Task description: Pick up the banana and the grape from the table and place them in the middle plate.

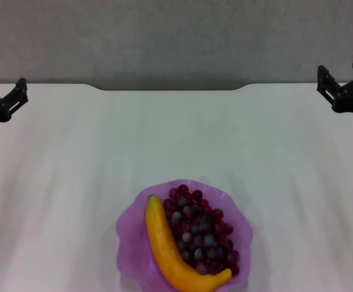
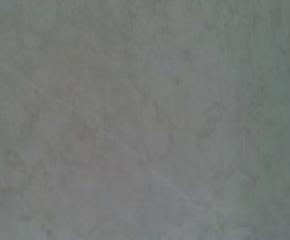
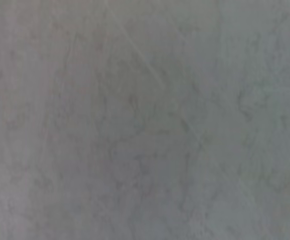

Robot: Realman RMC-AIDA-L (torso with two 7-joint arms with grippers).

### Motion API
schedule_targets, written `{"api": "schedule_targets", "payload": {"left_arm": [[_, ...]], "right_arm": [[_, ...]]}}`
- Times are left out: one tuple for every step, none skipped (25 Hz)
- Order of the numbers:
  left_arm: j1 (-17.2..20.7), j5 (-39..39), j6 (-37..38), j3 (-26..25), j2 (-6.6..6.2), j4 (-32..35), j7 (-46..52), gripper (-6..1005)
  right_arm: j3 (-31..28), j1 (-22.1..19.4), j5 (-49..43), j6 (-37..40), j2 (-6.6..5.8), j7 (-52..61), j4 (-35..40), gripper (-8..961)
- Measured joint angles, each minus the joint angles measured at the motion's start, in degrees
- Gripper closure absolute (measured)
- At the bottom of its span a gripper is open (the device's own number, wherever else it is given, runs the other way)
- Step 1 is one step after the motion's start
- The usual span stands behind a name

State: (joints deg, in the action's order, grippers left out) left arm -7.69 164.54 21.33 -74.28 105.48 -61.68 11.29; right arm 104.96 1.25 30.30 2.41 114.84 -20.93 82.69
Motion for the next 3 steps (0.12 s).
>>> {"api": "schedule_targets", "payload": {"left_arm": [[-0.3,0.0,-0.3,0.0,0.00,-0.2,0.3,147],[-0.5,0.0,-0.3,0.1,0.00,-0.2,0.4,147],[-0.8,0.0,-0.4,0.1,0.04,-0.2,0.6,147]], "right_arm": [[-0.2,0.2,0.1,-0.5,-0.01,0.1,0.0,299],[-0.5,0.4,0.1,-1.0,0.00,0.3,-0.1,299],[-0.7,0.6,0.2,-1.5,-0.01,0.4,-0.3,299]]}}
